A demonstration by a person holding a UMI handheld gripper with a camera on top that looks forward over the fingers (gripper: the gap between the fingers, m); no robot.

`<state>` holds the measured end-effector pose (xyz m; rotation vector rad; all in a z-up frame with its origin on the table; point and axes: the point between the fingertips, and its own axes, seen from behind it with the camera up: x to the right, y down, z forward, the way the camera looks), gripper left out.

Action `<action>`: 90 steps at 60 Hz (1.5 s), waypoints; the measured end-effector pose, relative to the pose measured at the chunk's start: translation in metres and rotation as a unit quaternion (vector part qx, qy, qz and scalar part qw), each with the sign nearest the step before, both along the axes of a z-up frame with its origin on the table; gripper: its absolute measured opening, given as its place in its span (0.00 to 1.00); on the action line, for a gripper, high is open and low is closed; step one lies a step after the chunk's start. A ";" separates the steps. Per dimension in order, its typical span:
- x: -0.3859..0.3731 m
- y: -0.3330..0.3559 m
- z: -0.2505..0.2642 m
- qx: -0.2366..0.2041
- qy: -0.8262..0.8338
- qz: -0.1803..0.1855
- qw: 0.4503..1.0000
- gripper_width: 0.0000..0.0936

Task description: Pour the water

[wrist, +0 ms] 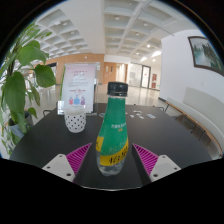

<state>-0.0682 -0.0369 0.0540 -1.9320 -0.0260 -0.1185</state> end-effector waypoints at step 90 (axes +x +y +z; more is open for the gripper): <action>-0.059 0.227 0.165 0.170 -0.880 0.112 0.429 0.45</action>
